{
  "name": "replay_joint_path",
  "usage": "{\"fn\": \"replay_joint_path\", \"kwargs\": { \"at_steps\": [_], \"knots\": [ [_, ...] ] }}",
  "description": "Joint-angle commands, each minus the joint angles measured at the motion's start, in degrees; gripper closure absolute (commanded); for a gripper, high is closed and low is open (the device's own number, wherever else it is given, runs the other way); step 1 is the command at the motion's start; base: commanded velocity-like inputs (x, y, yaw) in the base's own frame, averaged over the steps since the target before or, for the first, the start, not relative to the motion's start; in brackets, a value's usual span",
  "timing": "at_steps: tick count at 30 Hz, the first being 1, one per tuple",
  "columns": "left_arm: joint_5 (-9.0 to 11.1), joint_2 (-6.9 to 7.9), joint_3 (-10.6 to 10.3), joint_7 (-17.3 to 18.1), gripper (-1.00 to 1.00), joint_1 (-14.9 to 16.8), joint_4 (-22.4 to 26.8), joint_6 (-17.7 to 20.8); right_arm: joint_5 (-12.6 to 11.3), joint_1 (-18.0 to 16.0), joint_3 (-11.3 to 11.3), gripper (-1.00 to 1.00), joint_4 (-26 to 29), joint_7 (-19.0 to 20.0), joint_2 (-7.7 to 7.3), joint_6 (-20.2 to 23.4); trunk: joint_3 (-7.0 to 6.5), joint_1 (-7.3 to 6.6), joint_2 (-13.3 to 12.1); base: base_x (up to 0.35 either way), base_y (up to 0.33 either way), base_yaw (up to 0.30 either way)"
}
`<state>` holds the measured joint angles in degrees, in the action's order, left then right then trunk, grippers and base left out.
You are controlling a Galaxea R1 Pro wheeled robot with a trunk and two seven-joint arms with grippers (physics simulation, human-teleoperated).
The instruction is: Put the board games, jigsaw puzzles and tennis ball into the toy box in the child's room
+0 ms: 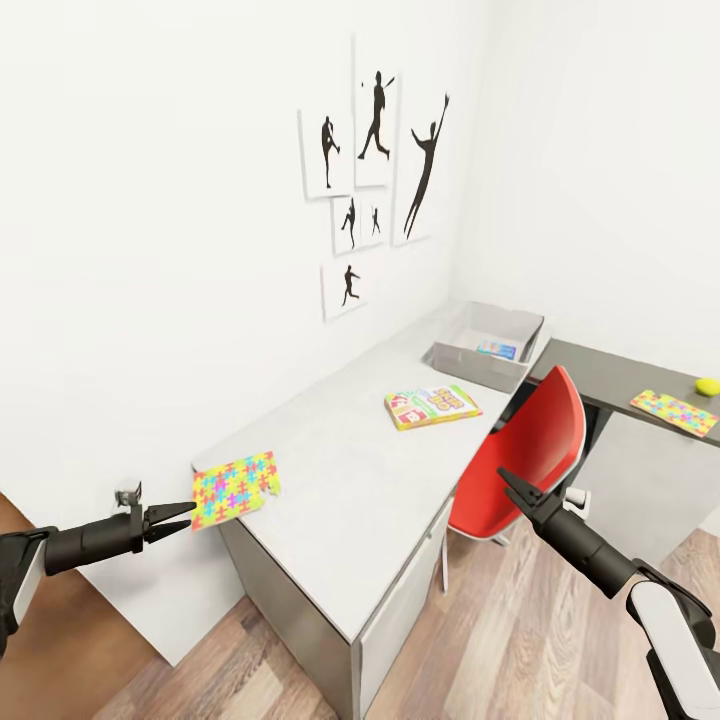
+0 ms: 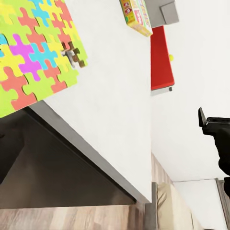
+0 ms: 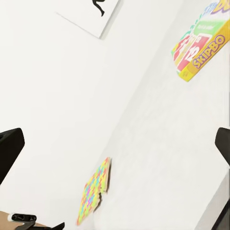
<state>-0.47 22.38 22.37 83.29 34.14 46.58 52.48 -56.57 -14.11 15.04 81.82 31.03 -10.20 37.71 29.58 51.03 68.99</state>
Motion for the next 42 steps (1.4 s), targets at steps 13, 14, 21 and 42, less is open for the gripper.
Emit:
{"fn": "replay_joint_path", "kwargs": {
  "at_steps": [13, 14, 21, 42],
  "knots": [
    [0.0, 0.08, 0.3, 0.4, -1.00, 0.0, 0.0, 0.6, -0.3, 0.0, 0.0, -1.00, 0.0, -0.1, 0.15, 0.4, 2.40, 2.86, 5.3, -0.001, 0.000, 0.000],
    [0.0, 0.06, 0.4, 0.4, -1.00, 0.0, 0.0, 0.5, -0.3, 0.0, 0.0, -1.00, 0.0, -0.1, 0.14, 0.4, 2.57, 3.08, 5.7, 0.000, 0.000, 0.000],
    [0.0, -0.03, 0.5, 0.3, -1.00, 0.0, 0.0, 0.5, -0.3, 0.0, 0.0, -1.00, 0.0, -0.1, 0.08, 0.4, 3.65, 4.40, 8.1, 0.000, 0.000, 0.000],
    [0.2, 0.03, 1.0, -0.2, -1.00, 0.0, -3.2, 0.5, -0.2, 0.0, 0.1, -1.00, -1.6, -0.1, 0.07, 0.3, 5.09, 6.16, 11.3, 0.000, 0.000, 0.000]
  ]
}}
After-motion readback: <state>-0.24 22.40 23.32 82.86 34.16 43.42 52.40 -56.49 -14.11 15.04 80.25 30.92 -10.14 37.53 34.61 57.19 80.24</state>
